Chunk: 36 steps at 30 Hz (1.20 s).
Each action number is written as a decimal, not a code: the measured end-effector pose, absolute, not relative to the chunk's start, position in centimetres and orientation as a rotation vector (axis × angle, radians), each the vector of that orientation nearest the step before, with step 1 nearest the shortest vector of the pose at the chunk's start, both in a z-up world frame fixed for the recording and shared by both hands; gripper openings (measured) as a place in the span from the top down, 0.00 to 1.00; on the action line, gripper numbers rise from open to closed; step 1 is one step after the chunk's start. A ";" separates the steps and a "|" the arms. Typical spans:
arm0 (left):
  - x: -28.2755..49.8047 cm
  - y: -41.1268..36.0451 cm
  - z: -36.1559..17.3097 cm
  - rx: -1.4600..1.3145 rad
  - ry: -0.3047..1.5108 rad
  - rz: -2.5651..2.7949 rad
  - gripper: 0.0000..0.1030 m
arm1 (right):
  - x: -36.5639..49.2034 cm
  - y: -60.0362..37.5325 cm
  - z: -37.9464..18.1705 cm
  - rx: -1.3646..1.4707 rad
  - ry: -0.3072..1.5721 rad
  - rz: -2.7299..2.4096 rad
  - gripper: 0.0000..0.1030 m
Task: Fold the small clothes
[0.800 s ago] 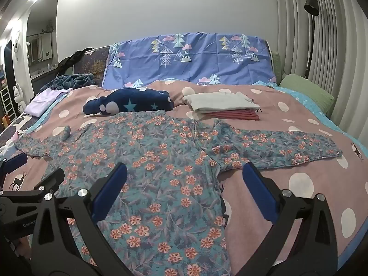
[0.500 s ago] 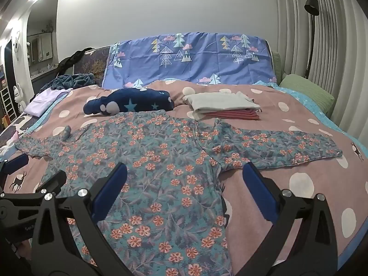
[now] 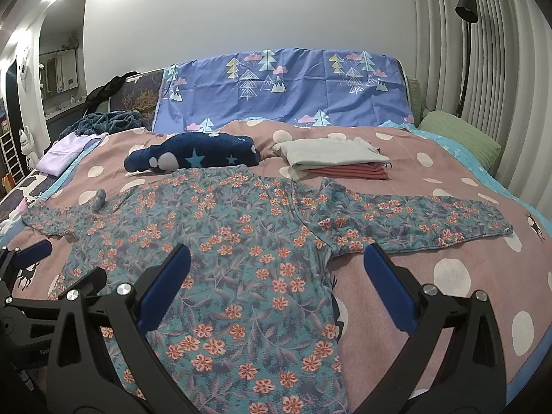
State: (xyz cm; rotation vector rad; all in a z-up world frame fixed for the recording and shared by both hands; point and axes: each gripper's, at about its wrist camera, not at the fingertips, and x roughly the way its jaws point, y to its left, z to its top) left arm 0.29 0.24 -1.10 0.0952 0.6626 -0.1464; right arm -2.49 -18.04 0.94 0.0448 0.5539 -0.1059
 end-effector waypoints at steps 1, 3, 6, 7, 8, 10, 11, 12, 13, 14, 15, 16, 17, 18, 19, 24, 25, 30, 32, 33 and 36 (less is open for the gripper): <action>0.3 0.3 -1.2 0.093 0.667 -0.149 0.01 | -2.5 -18.0 0.9 0.044 0.554 -0.106 0.02; 0.4 0.3 -1.3 0.091 0.675 -0.154 0.01 | -2.6 -18.0 1.0 0.046 0.552 -0.111 0.02; 0.3 0.3 -1.4 0.086 0.680 -0.161 0.01 | -2.4 -18.2 1.2 0.055 0.546 -0.124 0.02; 0.3 0.4 -1.4 0.084 0.677 -0.157 0.01 | -2.3 -18.1 1.4 0.058 0.542 -0.126 0.02; 0.3 0.5 -1.4 0.084 0.664 -0.151 0.01 | -2.4 -18.1 1.4 0.061 0.539 -0.126 0.02; -0.1 0.6 -1.2 0.101 0.604 -0.114 0.01 | -2.5 -18.2 1.4 0.068 0.523 -0.115 0.02; -0.3 0.5 -1.1 0.110 0.582 -0.103 0.01 | -2.7 -18.2 1.4 0.072 0.511 -0.107 0.02; -0.4 0.5 -1.0 0.115 0.565 -0.096 0.01 | -2.8 -18.3 1.4 0.081 0.498 -0.102 0.02; -0.4 0.7 -0.8 0.112 0.558 -0.099 0.01 | -2.9 -18.4 1.5 0.092 0.484 -0.103 0.02; -0.5 0.8 -0.7 0.105 0.548 -0.107 0.01 | -2.9 -18.4 1.5 0.096 0.481 -0.105 0.02; -0.5 0.8 -0.6 0.097 0.545 -0.115 0.01 | -2.9 -18.5 1.6 0.099 0.480 -0.108 0.02; -0.4 0.9 -0.6 0.094 0.548 -0.118 0.01 | -2.9 -18.5 1.6 0.100 0.480 -0.106 0.02; -0.4 0.9 -0.6 0.089 0.551 -0.127 0.01 | -2.9 -18.5 1.7 0.102 0.481 -0.101 0.02; -0.4 0.9 -0.6 0.088 0.551 -0.124 0.01 | -2.9 -18.4 1.7 0.102 0.483 -0.097 0.02; -0.3 0.9 -0.6 0.093 0.553 -0.119 0.01 | -2.8 -18.4 1.7 0.102 0.486 -0.095 0.02; 0.0 1.1 -0.7 0.087 0.596 -0.149 0.01 | -2.7 -18.1 1.7 0.091 0.500 -0.096 0.02; 0.1 1.2 -0.9 0.087 0.604 -0.134 0.01 | -2.7 -18.1 1.6 0.090 0.502 -0.096 0.02; -0.1 1.4 -1.4 0.087 0.615 -0.126 0.03 | -2.6 -18.1 1.2 0.086 0.526 -0.098 0.02; -0.4 1.3 -1.5 0.089 0.607 -0.138 0.03 | -2.5 -18.1 1.1 0.094 0.537 -0.093 0.02; -0.5 1.2 -1.5 0.093 0.603 -0.140 0.03 | -2.5 -18.1 1.1 0.097 0.540 -0.091 0.02; -0.5 1.1 -1.5 0.100 0.599 -0.141 0.03 | -2.5 -17.9 1.0 0.090 0.548 -0.087 0.02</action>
